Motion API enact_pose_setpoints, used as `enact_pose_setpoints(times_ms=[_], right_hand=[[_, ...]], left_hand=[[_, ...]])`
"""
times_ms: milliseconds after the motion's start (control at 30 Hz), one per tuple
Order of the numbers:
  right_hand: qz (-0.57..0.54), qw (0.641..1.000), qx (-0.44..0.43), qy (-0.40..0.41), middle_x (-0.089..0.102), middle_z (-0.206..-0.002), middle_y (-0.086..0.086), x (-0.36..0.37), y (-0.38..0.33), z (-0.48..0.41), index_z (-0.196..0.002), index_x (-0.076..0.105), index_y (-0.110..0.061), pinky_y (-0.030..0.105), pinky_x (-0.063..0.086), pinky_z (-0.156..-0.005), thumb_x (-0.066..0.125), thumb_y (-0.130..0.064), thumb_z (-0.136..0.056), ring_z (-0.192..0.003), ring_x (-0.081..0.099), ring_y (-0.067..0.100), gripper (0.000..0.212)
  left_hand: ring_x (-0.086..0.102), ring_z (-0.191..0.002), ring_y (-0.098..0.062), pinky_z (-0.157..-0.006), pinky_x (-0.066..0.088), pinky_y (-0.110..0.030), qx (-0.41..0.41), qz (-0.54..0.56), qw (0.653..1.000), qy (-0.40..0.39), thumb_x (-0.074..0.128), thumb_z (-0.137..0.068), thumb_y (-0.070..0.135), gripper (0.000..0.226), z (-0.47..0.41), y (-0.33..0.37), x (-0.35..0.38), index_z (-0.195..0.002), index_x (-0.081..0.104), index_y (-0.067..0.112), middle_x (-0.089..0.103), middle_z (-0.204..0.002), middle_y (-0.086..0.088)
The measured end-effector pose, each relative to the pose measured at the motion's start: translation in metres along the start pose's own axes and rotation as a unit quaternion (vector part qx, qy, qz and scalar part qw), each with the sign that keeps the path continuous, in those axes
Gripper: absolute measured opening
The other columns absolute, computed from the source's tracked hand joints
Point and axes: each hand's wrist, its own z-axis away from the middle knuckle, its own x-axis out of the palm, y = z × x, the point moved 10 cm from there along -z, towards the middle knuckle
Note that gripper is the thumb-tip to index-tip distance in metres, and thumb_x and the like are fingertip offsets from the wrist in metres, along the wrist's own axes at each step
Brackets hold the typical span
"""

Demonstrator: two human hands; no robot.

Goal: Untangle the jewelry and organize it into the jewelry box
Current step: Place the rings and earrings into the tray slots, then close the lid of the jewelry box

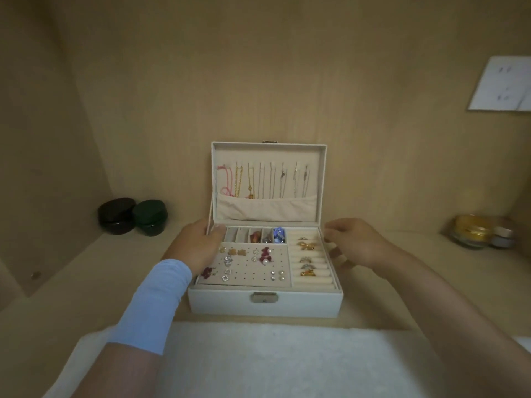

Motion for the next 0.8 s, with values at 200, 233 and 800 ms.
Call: enact_pose_setpoints(times_ms=[200, 233, 800], right_hand=[[-0.015, 0.999, 0.029, 0.000, 0.076, -0.095, 0.013, -0.015, 0.020, -0.009, -0.101, 0.075, -0.014, 0.039, 0.062, -0.065, 0.051, -0.018, -0.099, -0.085, 0.074, 0.031, 0.024], [-0.010, 0.999, 0.036, 0.004, 0.075, -0.096, 0.014, -0.022, 0.024, -0.009, -0.102, 0.074, -0.014, 0.041, 0.063, -0.067, 0.052, -0.019, -0.098, -0.085, 0.073, 0.031, 0.023], [-0.070, 0.980, -0.123, 0.144, 0.060, -0.129, 0.005, -0.100, -0.064, -0.048, -0.148, 0.035, -0.015, 0.024, 0.043, -0.078, 0.054, -0.023, -0.100, -0.095, 0.060, 0.014, 0.052]], left_hand=[[0.064, -0.099, -0.018, -0.087, 0.048, -0.033, 0.030, 0.032, 0.999, -0.018, 0.043, -0.099, 0.041, 0.023, 0.000, 0.016, 0.019, -0.108, 0.063, 0.031, 0.069, -0.107, 0.005], [0.063, -0.103, -0.018, -0.091, 0.047, -0.034, 0.039, 0.034, 0.998, -0.020, 0.045, -0.098, 0.040, 0.022, -0.001, 0.020, 0.023, -0.110, 0.062, 0.031, 0.068, -0.111, 0.005], [0.028, -0.146, -0.026, -0.120, 0.022, -0.045, 0.075, 0.041, 0.996, -0.022, 0.042, -0.099, 0.050, 0.073, -0.067, 0.136, -0.013, -0.157, 0.004, 0.027, 0.018, -0.163, 0.002]])
